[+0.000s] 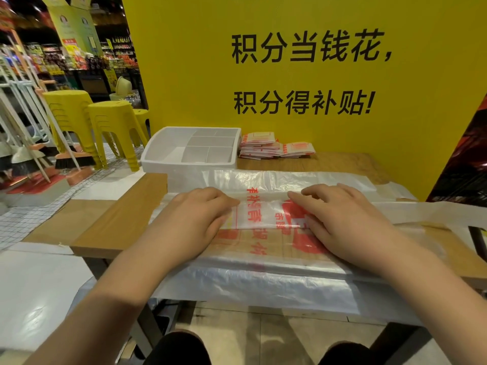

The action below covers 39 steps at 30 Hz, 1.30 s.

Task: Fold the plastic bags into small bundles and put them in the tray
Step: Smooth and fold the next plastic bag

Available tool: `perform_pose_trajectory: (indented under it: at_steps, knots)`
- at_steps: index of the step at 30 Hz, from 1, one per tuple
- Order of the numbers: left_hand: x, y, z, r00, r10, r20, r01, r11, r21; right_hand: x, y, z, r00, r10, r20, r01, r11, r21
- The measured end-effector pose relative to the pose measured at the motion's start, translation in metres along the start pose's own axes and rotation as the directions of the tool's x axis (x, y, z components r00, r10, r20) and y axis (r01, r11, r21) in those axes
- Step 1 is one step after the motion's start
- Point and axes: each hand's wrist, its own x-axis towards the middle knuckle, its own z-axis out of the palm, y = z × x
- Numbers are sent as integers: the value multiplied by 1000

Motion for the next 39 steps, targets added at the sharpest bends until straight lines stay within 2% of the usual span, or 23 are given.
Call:
perform_pose_trajectory:
  at_steps: [3, 5, 11, 15, 19, 27, 31, 35, 39]
  knots:
    - [-3, 6, 4, 1000, -12, 19, 11, 1000, 12, 1, -3, 4, 999, 27, 35, -26, 999, -24]
    - [-4, 15, 5, 999, -29, 31, 29, 1000, 9, 2, -9, 5, 998, 34, 51, -35, 999, 20]
    - [-10, 49, 14, 983, -59, 173, 66, 997, -36, 3, -36, 15, 995, -88, 36, 80, 979, 190]
    - [-13, 48, 20, 960, -124, 250, 132, 991, -18, 0, -40, 18, 987, -91, 131, 52, 960, 275]
    - [-18, 41, 20, 940, -209, 270, 196, 978, 73, -2, -34, 17, 979, -81, 187, 25, 958, 286]
    - [-33, -2, -1, 880, -336, 335, 323, 941, 96, -40, 47, 7, 908, 253, 334, -343, 906, 246]
    - [-34, -1, -1, 879, -342, 333, 330, 939, 93, -45, 54, 9, 893, 302, 334, -385, 897, 216]
    - [-33, 0, 1, 897, -351, 269, 348, 935, 61, -43, 53, 12, 908, 320, 270, -381, 898, 219]
    - [-29, 0, 0, 944, -297, 145, 290, 955, 65, -37, 43, 9, 975, 201, 93, -217, 948, 233]
